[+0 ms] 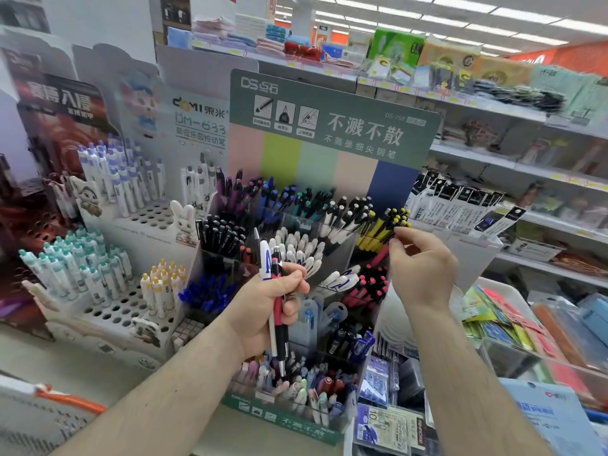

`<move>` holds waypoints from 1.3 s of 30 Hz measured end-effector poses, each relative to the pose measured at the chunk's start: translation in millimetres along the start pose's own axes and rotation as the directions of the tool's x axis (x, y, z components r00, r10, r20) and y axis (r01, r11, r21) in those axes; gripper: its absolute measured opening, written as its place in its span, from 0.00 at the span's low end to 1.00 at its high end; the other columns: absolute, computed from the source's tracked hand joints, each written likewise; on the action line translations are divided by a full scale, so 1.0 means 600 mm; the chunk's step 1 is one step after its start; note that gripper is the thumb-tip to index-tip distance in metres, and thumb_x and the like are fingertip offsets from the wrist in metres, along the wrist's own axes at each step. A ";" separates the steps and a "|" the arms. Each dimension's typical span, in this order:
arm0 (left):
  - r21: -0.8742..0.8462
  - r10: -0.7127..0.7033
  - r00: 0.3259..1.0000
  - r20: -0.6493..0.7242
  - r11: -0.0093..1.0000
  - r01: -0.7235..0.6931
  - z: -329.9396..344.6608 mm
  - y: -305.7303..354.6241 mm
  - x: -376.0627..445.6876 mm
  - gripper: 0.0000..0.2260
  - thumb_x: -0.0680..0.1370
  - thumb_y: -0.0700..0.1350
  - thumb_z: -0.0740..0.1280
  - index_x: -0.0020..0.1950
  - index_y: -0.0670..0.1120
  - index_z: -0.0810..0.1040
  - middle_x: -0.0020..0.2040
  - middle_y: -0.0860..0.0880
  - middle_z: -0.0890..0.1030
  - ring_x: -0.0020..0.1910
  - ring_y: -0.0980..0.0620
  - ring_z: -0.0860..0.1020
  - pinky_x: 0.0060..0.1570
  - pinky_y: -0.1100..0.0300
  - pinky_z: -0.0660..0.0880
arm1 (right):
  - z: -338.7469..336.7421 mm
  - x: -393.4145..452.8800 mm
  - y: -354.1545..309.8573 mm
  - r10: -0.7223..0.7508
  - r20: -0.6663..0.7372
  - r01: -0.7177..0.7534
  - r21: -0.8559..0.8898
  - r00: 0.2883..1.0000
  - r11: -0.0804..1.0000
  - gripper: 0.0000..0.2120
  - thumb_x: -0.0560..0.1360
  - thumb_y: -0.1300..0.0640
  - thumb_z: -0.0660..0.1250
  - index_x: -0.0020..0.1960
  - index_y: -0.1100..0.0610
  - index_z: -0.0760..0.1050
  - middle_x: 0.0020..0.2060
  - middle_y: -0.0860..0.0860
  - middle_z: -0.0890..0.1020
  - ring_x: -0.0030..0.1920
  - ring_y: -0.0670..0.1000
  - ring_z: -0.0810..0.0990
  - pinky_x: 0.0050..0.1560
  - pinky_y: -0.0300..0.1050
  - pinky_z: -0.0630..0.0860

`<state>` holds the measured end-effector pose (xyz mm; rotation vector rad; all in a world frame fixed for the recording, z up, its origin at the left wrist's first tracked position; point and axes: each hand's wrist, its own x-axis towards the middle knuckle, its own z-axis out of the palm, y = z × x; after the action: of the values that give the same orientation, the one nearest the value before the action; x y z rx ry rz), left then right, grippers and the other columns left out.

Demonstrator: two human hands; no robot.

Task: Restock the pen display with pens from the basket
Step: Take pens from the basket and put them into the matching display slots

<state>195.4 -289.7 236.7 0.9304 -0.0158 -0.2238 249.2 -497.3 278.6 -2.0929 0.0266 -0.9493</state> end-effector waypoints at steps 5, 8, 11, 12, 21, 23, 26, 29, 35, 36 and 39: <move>0.005 0.000 1.000 0.003 1.000 0.000 -0.007 0.001 -0.003 0.06 0.71 0.40 0.66 0.47 0.43 0.76 0.34 0.47 0.78 0.22 0.56 0.69 0.21 0.66 0.63 | 0.010 -0.003 0.002 -0.031 0.177 0.068 -0.204 0.984 0.977 0.09 0.75 0.60 0.70 0.51 0.53 0.86 0.45 0.49 0.87 0.49 0.53 0.82 0.53 0.47 0.78; 0.037 -0.011 1.000 0.022 0.999 0.010 -0.007 0.001 -0.004 0.05 0.72 0.40 0.66 0.47 0.43 0.75 0.34 0.47 0.78 0.22 0.56 0.70 0.21 0.66 0.63 | 0.013 0.005 -0.006 0.007 0.283 0.088 -0.323 0.959 0.942 0.10 0.75 0.59 0.68 0.52 0.51 0.85 0.46 0.48 0.86 0.50 0.54 0.82 0.49 0.45 0.78; 0.057 -0.022 0.999 0.041 0.998 0.019 -0.008 -0.001 -0.004 0.05 0.72 0.40 0.67 0.47 0.44 0.76 0.34 0.47 0.79 0.22 0.57 0.70 0.22 0.66 0.64 | 0.019 0.019 -0.014 0.074 0.395 0.109 -0.422 0.916 0.900 0.11 0.73 0.58 0.68 0.52 0.49 0.84 0.48 0.49 0.86 0.51 0.55 0.82 0.49 0.47 0.79; 0.065 -0.022 0.999 0.046 0.998 0.019 -0.007 -0.001 -0.004 0.06 0.72 0.41 0.67 0.47 0.44 0.76 0.34 0.47 0.79 0.22 0.57 0.70 0.22 0.66 0.64 | 0.022 0.022 -0.016 0.102 0.431 0.127 -0.470 0.897 0.873 0.11 0.73 0.58 0.68 0.53 0.48 0.84 0.49 0.49 0.86 0.52 0.56 0.82 0.49 0.47 0.80; 0.188 -0.032 0.994 0.108 0.982 0.011 -0.002 -0.002 -0.011 0.08 0.71 0.43 0.69 0.49 0.43 0.78 0.35 0.47 0.79 0.24 0.56 0.70 0.23 0.65 0.66 | 0.015 0.043 -0.042 0.272 0.586 0.178 -0.595 0.763 0.783 0.14 0.72 0.63 0.64 0.48 0.47 0.84 0.47 0.49 0.85 0.48 0.56 0.82 0.46 0.50 0.82; 0.212 -0.045 0.993 0.113 0.977 0.020 -0.001 0.000 -0.014 0.06 0.72 0.43 0.69 0.48 0.43 0.78 0.35 0.48 0.79 0.24 0.56 0.70 0.23 0.65 0.66 | 0.007 0.033 -0.056 0.220 0.546 0.174 -0.579 0.808 0.796 0.14 0.73 0.61 0.63 0.49 0.48 0.84 0.47 0.48 0.85 0.49 0.55 0.82 0.47 0.51 0.82; 0.276 -0.052 0.994 0.100 0.961 0.023 0.000 0.001 -0.015 0.01 0.78 0.39 0.66 0.47 0.43 0.77 0.33 0.49 0.78 0.24 0.55 0.70 0.24 0.64 0.67 | -0.003 0.001 -0.095 0.086 0.493 0.073 -0.293 0.866 0.953 0.08 0.74 0.57 0.67 0.43 0.46 0.83 0.41 0.42 0.84 0.46 0.48 0.82 0.45 0.46 0.80; 0.327 -0.055 0.991 0.126 0.945 0.011 0.001 0.001 -0.017 0.07 0.80 0.39 0.65 0.42 0.43 0.75 0.30 0.49 0.76 0.24 0.55 0.70 0.24 0.64 0.66 | 0.002 -0.040 -0.139 0.086 0.744 -0.042 -0.078 0.663 0.996 0.06 0.74 0.50 0.73 0.39 0.49 0.84 0.35 0.43 0.84 0.38 0.41 0.82 0.41 0.39 0.77; 0.406 -0.131 0.983 0.132 0.911 0.067 -0.007 0.006 -0.022 0.08 0.80 0.37 0.65 0.41 0.41 0.73 0.28 0.48 0.74 0.22 0.55 0.68 0.23 0.63 0.65 | 0.015 -0.069 -0.137 0.101 0.815 -0.145 -0.020 0.570 0.989 0.11 0.73 0.48 0.75 0.36 0.53 0.85 0.31 0.47 0.84 0.31 0.40 0.80 0.38 0.40 0.77; 0.392 -0.139 0.980 0.140 0.917 0.073 -0.011 0.006 -0.023 0.07 0.79 0.38 0.66 0.42 0.41 0.73 0.29 0.48 0.73 0.22 0.55 0.68 0.23 0.64 0.65 | 0.015 -0.073 -0.134 0.088 0.812 -0.147 -0.003 0.577 0.989 0.10 0.73 0.49 0.75 0.37 0.53 0.85 0.32 0.47 0.85 0.32 0.40 0.80 0.39 0.40 0.78; 0.371 -0.159 0.967 0.200 0.925 0.076 -0.024 0.006 -0.026 0.12 0.71 0.50 0.74 0.41 0.44 0.76 0.30 0.48 0.74 0.24 0.54 0.70 0.24 0.64 0.68 | 0.019 -0.081 -0.127 0.074 0.805 -0.119 -0.004 0.589 0.993 0.08 0.73 0.50 0.76 0.37 0.52 0.86 0.33 0.51 0.85 0.31 0.45 0.78 0.38 0.45 0.78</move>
<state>182.2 -272.9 232.3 1.2711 -0.2188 -0.4504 199.3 -423.2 296.5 -2.2632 -0.3510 0.1518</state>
